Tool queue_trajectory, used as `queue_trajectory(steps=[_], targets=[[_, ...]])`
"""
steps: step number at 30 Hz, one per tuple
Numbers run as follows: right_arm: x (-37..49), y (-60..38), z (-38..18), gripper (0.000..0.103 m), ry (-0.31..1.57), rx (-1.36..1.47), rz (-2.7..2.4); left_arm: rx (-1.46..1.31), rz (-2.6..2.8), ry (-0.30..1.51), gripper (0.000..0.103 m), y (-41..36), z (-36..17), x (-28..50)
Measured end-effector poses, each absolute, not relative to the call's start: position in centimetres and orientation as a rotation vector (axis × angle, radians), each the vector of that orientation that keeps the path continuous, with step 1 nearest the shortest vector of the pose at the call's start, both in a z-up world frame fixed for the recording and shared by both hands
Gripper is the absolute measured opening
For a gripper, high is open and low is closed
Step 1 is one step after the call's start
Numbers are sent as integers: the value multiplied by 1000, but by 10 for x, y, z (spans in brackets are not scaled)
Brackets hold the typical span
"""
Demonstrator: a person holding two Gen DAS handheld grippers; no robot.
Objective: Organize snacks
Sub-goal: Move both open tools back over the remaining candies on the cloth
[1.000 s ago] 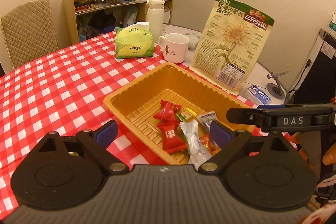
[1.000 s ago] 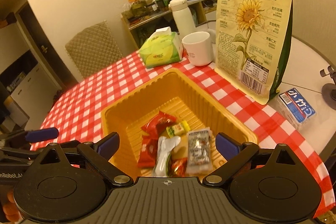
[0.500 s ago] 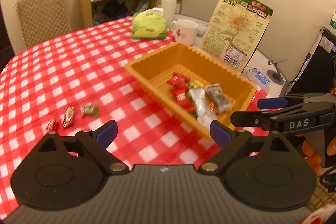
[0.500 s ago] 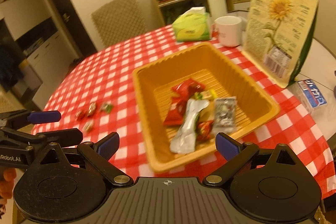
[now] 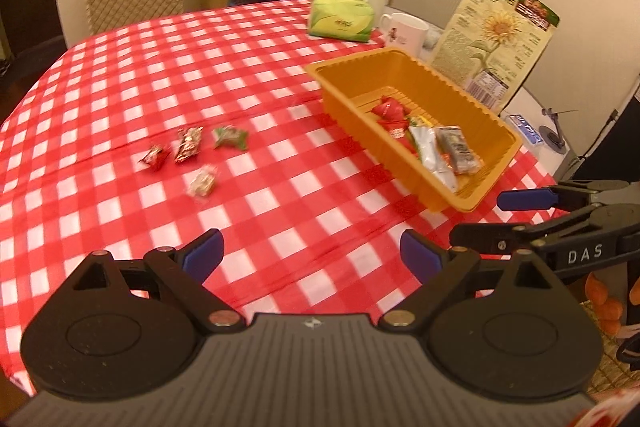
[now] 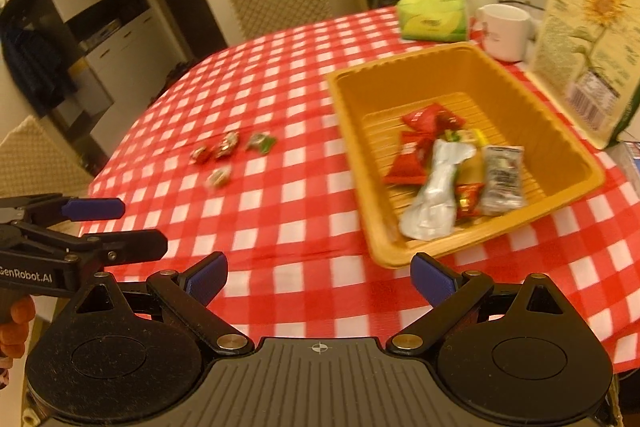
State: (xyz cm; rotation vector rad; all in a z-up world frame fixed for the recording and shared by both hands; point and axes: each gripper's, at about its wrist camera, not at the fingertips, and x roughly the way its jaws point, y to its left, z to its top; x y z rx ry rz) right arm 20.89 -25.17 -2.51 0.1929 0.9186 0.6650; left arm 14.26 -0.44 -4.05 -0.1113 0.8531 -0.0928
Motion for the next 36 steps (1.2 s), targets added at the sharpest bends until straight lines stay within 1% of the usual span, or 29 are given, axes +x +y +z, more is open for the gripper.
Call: queue_trajectory(steps=[15,31,33,36], targets=[[207,-185,-29,97,925,123,754,-160,21,883,94,53,-50,120],[227,-119,-42,97,923,62,747,-170,96,904,94,114,-69,131],[231,-114,-43,96,917,59,745,-168,90,906,93,117,-73,135],[236,-108,-45,91,909,55,740,-154,73,908,92,120,-78,142]])
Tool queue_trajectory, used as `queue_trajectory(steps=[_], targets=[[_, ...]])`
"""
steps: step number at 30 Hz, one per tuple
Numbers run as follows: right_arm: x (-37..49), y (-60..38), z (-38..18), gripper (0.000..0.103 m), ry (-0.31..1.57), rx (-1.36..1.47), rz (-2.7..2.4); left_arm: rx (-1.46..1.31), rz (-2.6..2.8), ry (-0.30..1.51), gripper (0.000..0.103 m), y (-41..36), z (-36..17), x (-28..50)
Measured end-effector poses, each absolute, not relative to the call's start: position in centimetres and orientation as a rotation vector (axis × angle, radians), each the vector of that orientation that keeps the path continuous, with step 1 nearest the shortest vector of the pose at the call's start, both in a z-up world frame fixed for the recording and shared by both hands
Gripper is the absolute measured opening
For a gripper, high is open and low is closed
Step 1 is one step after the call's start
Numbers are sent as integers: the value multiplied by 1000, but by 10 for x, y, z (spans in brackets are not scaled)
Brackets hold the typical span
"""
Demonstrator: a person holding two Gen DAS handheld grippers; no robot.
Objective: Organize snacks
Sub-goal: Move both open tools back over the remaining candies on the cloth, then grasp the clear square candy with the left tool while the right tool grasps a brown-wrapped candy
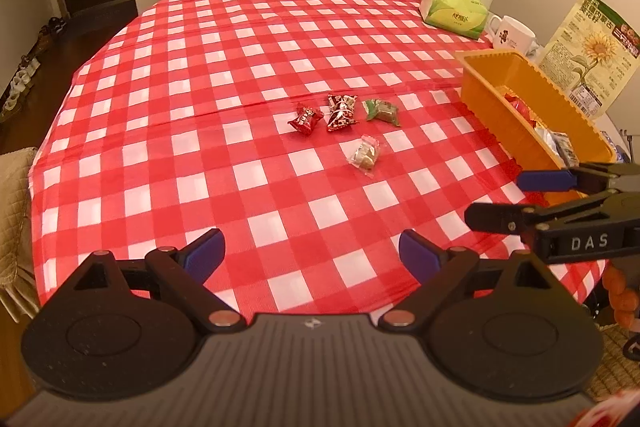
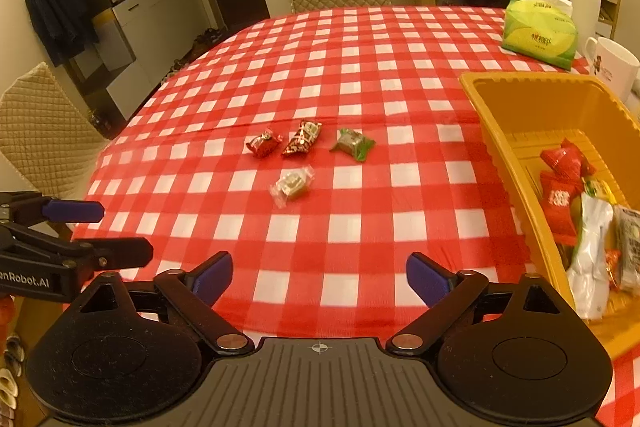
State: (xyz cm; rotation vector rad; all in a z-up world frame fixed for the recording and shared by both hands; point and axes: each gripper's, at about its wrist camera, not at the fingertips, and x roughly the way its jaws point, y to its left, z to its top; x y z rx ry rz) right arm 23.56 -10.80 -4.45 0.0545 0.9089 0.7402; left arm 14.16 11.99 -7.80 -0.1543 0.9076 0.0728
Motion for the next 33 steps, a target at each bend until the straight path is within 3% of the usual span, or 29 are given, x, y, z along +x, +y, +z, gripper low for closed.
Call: queue_trajectory(steps=[16,33], targets=[[276,-102,-62,63,922,113,644,-32,-98,904,72,102,-104,207],[299,-111,-66,57,925,157,592,39,-196,916,57,85,-121,268]])
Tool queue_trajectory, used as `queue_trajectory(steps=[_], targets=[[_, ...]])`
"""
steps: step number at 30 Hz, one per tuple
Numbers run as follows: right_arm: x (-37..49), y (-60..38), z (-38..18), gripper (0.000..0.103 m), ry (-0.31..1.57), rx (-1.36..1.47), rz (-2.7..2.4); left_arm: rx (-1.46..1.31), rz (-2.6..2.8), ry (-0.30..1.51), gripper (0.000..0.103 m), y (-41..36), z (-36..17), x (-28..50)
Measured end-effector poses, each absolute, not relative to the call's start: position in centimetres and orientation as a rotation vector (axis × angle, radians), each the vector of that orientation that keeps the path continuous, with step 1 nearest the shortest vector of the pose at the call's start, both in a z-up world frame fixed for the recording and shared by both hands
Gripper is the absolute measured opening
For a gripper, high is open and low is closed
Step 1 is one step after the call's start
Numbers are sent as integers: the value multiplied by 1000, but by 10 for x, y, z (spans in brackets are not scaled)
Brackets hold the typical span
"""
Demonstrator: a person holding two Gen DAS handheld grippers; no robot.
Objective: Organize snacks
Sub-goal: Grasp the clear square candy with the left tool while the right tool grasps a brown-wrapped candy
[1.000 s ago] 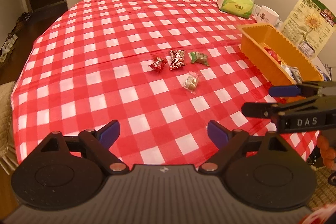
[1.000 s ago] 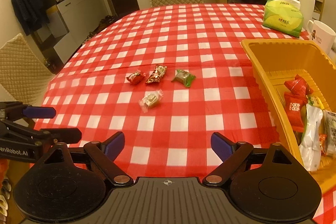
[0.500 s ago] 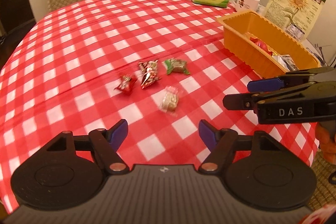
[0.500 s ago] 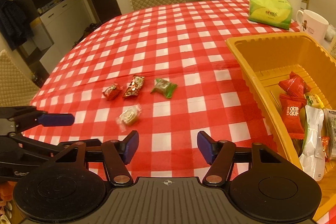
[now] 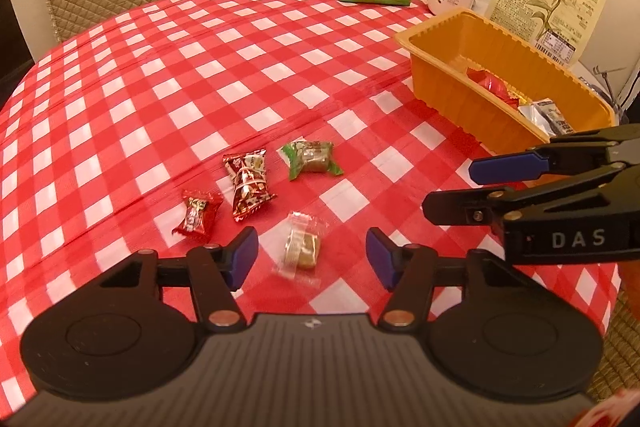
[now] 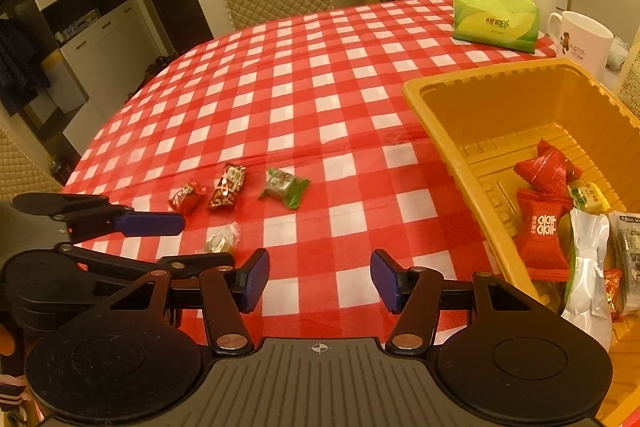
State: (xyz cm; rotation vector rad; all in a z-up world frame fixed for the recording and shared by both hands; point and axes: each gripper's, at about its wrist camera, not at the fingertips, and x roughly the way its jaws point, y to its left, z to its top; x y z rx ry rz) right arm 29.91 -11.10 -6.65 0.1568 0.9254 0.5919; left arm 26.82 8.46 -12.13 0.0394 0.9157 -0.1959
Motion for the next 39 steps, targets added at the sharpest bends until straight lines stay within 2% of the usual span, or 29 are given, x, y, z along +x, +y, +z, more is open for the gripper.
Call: queue_trajectory(steps=[6,10,13,18,34,39], targets=[[304,-112,-67,57,930,161,588,45,-203,942,45,84,-129,279],[305,-113,-67,57,930,162,588,42,-202,960,43,84,-134,282],[306,-113,-67,57,930,162,589,37,-204,970,37,84,-136,285],[311,-113,-67,57,929,159,595,26,-209,972,19,85,-138,286],[319,-89,-62,57,908,148,662,-67,-134,936,18,125,-114,256],[326,-71,-61,50,906,161,706,-94,-46,915,18,154,-104,243]])
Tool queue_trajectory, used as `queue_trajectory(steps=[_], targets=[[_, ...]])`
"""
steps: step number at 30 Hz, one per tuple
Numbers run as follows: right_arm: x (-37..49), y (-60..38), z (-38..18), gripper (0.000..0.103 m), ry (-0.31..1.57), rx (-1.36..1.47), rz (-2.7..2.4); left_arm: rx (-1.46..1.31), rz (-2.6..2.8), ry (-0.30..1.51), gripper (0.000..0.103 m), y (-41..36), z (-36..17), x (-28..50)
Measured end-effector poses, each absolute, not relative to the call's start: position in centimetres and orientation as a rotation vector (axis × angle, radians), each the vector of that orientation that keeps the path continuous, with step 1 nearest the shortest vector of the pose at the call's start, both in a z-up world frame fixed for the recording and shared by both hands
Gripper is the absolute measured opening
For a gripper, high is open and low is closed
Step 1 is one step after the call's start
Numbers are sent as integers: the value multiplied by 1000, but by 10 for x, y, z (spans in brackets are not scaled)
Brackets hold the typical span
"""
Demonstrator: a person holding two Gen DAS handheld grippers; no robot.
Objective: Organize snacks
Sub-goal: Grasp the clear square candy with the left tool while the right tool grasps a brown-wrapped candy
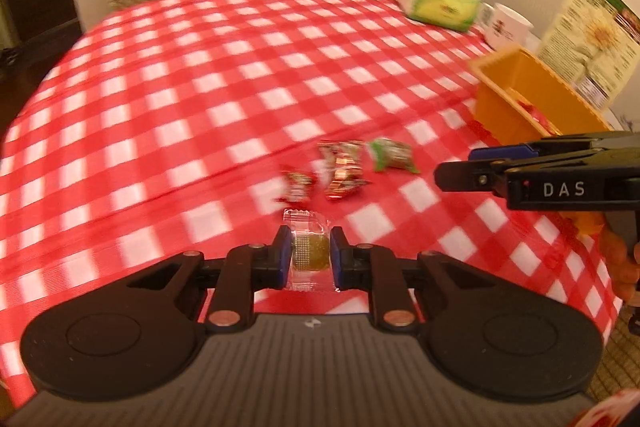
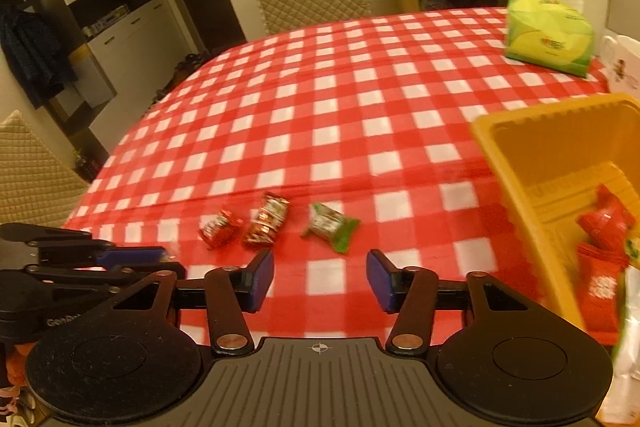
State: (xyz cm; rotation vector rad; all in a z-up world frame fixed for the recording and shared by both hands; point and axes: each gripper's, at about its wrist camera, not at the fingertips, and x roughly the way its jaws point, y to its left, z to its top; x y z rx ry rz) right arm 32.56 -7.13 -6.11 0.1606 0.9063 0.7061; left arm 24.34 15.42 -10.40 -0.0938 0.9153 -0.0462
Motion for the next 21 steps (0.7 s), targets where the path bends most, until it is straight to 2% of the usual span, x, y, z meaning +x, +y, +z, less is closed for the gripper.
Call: queue_trajectory(steps=[11,21], targets=[[348,-26,-65,35,924,185,769,-128,106,879,18,210,-93,230],[366,-5,-81,33,974,195,739,-149,133,889,18,227,-96,221]])
